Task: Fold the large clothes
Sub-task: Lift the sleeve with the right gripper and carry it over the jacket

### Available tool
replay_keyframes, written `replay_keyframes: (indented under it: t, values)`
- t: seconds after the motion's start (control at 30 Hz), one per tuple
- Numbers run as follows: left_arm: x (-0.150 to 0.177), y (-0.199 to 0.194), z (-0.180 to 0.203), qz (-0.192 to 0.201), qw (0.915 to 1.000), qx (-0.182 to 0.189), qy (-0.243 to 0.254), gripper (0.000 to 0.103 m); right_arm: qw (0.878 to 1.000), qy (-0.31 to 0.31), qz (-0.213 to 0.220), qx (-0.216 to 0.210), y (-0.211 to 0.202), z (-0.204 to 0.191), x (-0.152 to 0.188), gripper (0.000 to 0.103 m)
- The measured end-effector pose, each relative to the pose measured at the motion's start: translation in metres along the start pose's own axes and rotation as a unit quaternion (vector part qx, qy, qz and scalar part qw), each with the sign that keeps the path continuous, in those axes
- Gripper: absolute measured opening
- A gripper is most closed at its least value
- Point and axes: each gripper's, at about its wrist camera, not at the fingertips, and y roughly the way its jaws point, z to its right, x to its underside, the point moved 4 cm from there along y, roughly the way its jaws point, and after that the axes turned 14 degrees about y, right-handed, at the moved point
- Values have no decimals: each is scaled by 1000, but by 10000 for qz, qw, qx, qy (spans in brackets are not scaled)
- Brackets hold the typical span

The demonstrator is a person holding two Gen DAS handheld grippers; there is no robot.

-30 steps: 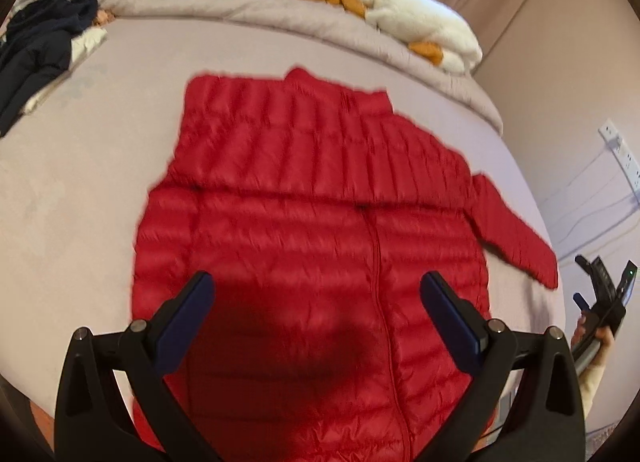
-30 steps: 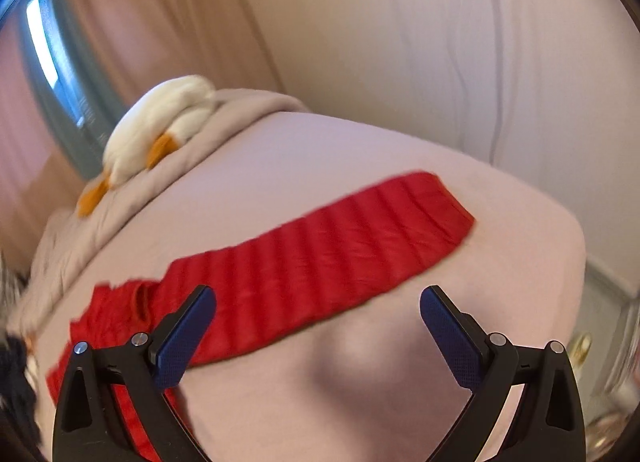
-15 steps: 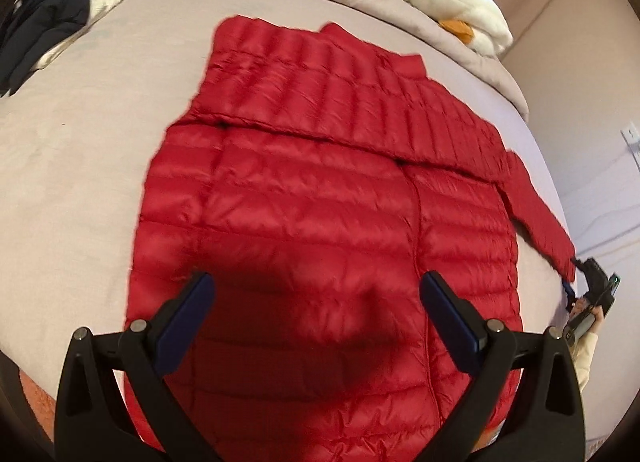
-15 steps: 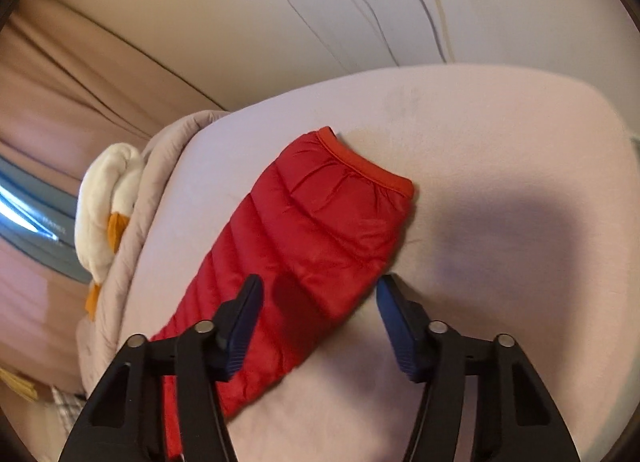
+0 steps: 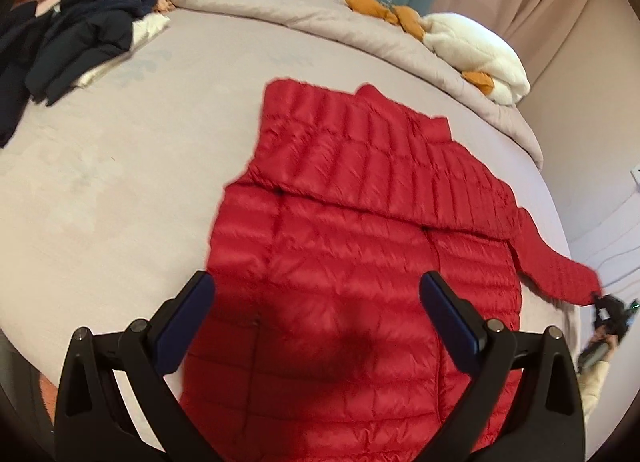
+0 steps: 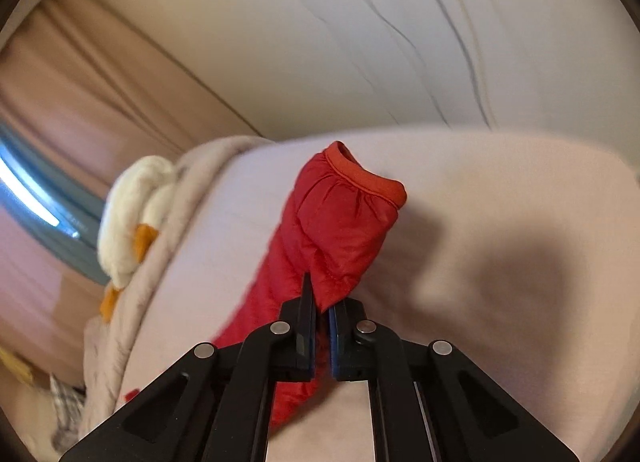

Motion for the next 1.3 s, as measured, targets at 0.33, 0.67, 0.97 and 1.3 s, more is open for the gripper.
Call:
replay_keyframes:
  t: [0.33, 0.67, 0.97, 1.3]
  values:
    - [-4, -18, -8, 201, 9996, -202, 19, 102, 9885, -1222, 428, -785, -74, -118, -2, 6]
    - [-7, -33, -15, 324, 9978, -555, 168, 102, 9624, -2278, 415, -1420, -117, -197, 53, 6]
    - [-4, -44, -27, 408, 9972, -620, 79, 102, 9295, -3088, 141, -2011, -128, -257, 107, 6]
    - [2, -53, -44, 442, 9954, -855, 12, 102, 8842, -3858, -361, -2609, -145, -284, 173, 6]
